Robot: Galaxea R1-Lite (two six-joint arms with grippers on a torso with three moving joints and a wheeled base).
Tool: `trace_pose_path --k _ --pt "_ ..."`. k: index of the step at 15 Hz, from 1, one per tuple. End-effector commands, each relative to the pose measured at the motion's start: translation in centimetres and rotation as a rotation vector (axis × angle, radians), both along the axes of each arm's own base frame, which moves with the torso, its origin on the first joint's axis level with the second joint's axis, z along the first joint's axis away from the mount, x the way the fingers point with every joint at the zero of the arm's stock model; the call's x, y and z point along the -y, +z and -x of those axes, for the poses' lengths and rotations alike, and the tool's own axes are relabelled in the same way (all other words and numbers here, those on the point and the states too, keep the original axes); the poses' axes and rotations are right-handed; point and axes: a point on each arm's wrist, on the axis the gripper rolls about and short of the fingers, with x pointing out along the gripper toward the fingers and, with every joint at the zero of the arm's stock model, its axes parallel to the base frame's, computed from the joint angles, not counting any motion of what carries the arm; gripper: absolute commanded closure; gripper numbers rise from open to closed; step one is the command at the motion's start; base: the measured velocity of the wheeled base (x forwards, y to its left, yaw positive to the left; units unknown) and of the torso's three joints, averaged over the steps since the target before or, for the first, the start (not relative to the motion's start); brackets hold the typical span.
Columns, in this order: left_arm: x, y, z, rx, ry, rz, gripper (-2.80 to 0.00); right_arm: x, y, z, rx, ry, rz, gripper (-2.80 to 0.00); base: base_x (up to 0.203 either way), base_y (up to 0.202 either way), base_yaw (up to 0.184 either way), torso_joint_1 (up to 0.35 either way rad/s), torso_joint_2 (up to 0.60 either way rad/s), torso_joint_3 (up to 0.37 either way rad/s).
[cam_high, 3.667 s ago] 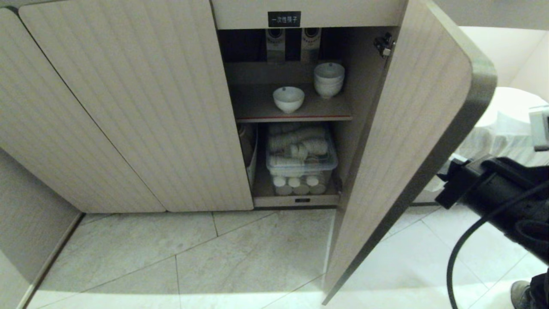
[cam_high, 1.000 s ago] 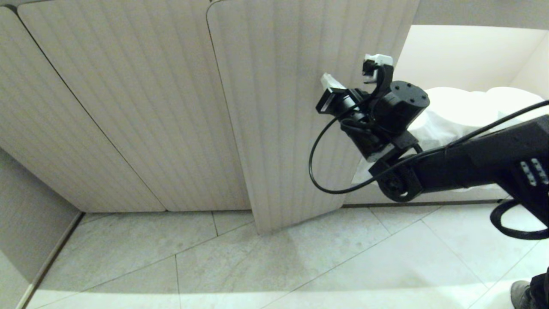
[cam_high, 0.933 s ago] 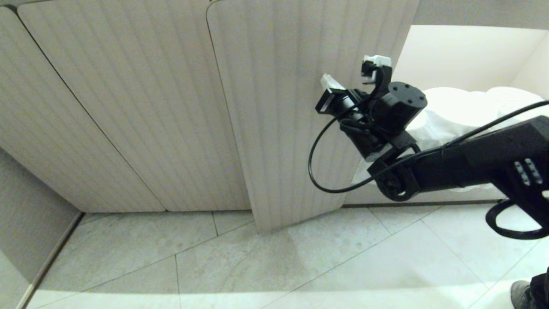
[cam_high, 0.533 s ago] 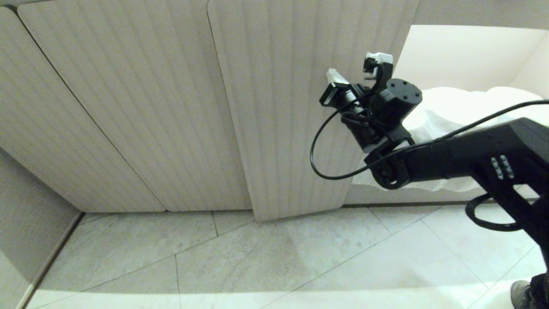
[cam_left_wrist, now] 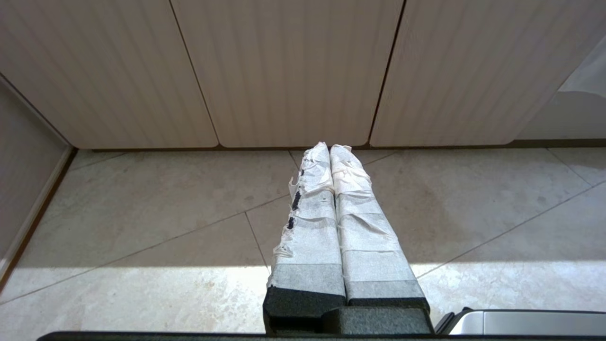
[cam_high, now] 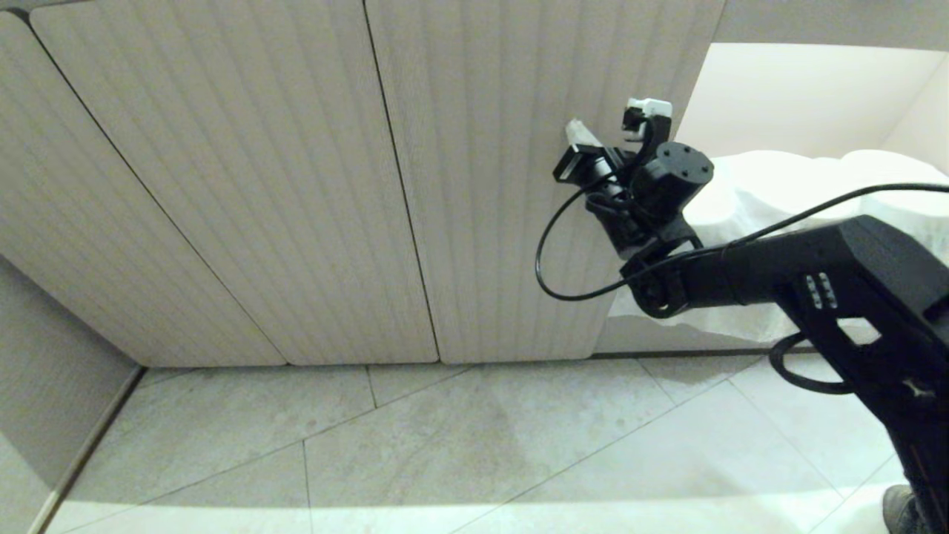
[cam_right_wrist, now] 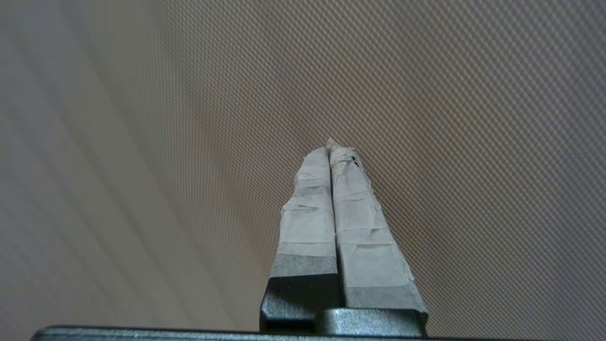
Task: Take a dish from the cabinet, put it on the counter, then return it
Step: Close the cabinet door
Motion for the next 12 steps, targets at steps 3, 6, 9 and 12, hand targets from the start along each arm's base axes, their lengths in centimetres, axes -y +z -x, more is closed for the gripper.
trace_pose_path --k 3,6,9,12 --pt "0.0 0.0 0.0 0.001 -0.001 0.0 0.0 0.4 -0.5 -1.3 0.003 -0.017 -0.003 0.0 0.0 0.0 0.0 0.0 0.0 0.0" --pt "0.0 0.0 0.0 0.001 0.001 0.0 0.0 0.7 -0.6 -1.4 -0.001 -0.024 -0.001 0.0 0.0 0.0 0.0 0.0 0.0 0.0" --pt "0.0 0.0 0.0 0.002 -0.001 0.0 0.0 0.8 -0.5 -1.0 -0.01 -0.023 0.004 0.0 0.0 0.0 0.0 0.0 0.0 0.0" --pt "0.0 0.0 0.0 0.002 -0.001 0.0 0.0 1.1 0.1 -0.1 -0.018 -0.022 0.008 0.0 0.0 0.0 0.0 0.0 0.0 0.0"
